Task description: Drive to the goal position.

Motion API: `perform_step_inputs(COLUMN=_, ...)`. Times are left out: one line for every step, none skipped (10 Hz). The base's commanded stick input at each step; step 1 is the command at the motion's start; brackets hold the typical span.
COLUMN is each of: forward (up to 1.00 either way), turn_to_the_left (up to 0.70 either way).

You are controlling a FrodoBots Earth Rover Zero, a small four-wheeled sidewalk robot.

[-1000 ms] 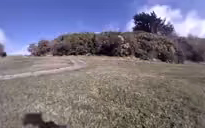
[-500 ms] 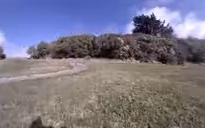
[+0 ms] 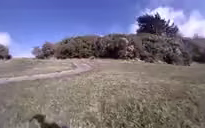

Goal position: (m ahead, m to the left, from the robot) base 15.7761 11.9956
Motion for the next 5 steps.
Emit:
perform_step_inputs(forward=0.70, turn_to_the_left=0.00)
perform_step_inputs(forward=0.70, turn_to_the_left=0.00)
perform_step_inputs(forward=0.70, turn_to_the_left=0.00)
perform_step_inputs(forward=0.70, turn_to_the_left=0.00)
perform_step_inputs(forward=0.70, turn_to_the_left=0.07)
